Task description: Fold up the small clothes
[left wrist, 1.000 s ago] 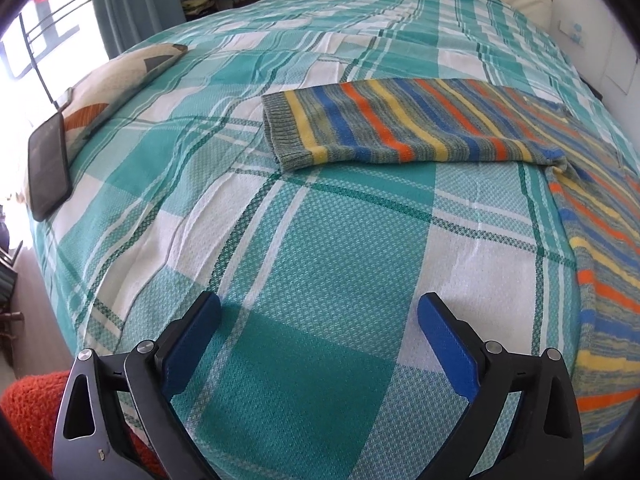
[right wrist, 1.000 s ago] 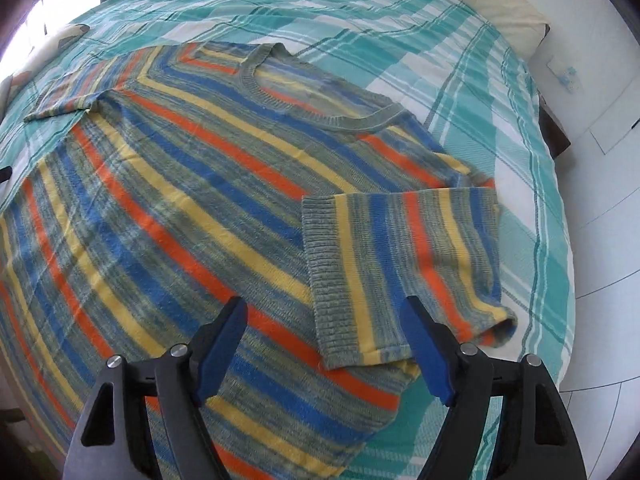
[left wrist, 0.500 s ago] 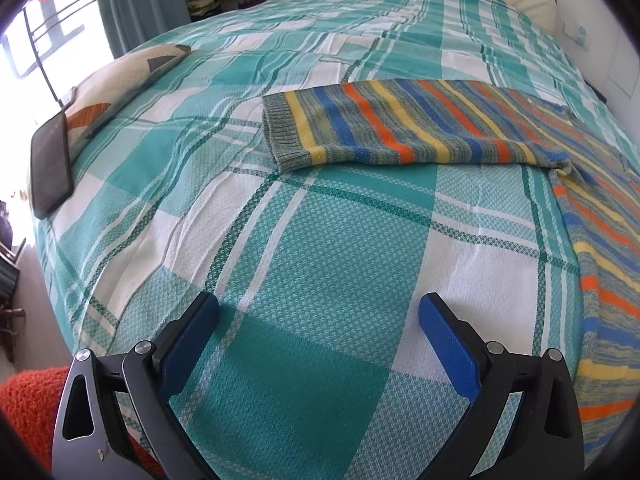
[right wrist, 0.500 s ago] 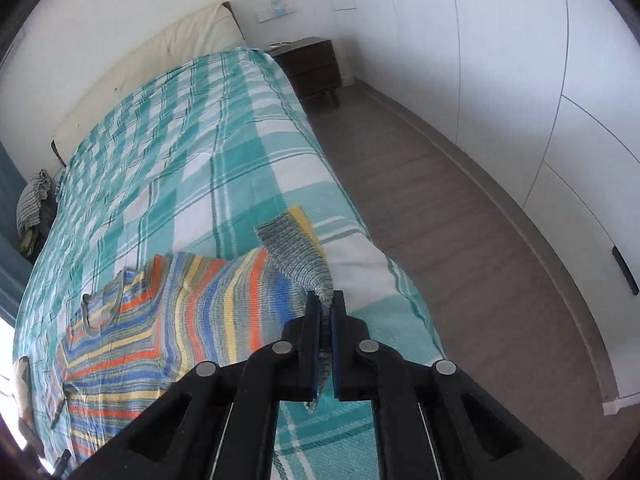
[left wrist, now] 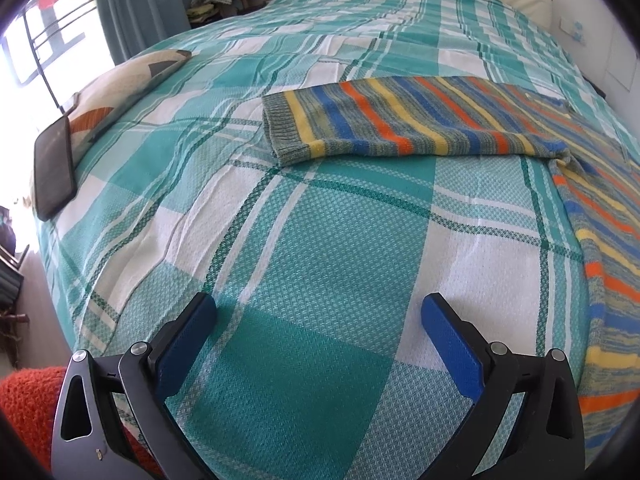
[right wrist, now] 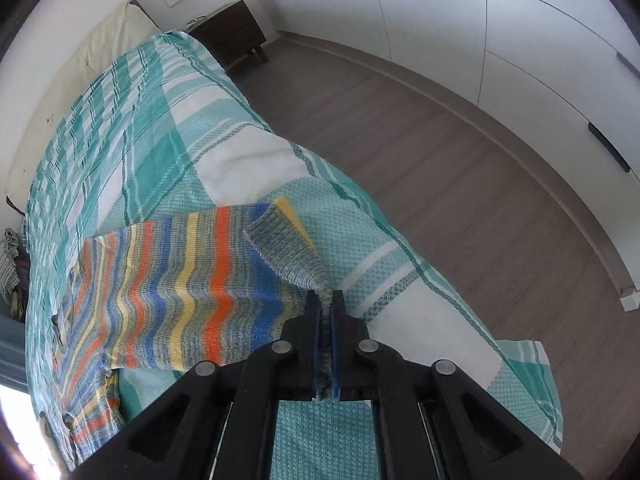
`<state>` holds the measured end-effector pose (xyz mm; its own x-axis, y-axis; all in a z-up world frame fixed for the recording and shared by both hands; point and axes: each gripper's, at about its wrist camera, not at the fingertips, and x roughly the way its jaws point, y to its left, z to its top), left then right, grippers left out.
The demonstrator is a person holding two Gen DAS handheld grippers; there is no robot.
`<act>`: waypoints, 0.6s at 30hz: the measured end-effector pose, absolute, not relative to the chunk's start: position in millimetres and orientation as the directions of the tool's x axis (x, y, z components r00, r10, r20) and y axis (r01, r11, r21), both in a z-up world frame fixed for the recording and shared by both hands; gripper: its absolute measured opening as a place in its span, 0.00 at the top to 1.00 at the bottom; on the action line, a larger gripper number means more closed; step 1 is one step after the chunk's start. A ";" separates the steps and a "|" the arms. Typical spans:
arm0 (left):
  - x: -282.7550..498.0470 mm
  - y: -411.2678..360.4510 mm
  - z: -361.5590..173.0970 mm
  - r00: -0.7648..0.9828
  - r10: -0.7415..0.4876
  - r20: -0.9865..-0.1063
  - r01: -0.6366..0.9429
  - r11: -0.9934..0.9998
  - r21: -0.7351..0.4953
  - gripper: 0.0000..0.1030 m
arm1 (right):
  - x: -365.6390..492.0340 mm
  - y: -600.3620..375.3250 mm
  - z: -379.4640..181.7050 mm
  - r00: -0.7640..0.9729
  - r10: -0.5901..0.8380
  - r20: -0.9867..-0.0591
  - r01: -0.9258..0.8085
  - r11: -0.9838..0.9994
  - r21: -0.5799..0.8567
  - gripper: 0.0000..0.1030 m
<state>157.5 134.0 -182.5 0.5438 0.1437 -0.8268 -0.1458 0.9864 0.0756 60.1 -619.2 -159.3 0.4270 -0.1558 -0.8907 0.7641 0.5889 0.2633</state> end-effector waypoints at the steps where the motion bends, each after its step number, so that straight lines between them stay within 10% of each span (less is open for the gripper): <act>1: 157.0 134.3 -180.7 0.544 0.144 -0.826 -0.145 0.986 0.077 0.01 | 58.6 -617.3 -157.8 0.429 -0.167 -0.888 0.760 0.598 0.255 0.95; 7: 163.5 114.8 -149.2 0.651 0.011 -0.759 -0.046 0.999 -0.025 0.02 | 26.1 -601.1 -130.6 0.450 -0.222 -0.865 0.741 0.633 0.223 0.28; 18: 240.6 78.7 -194.7 0.600 -0.145 -0.787 0.183 0.982 -0.042 0.00 | -54.1 -468.5 -80.3 0.477 -0.376 -0.794 0.511 0.854 -0.097 0.15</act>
<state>240.6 78.7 -194.7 0.5995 -0.1452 -0.7871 0.1829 0.9822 -0.0419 -54.1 -468.5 -80.3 0.4772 -0.3762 -0.7942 0.5113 0.8539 -0.0972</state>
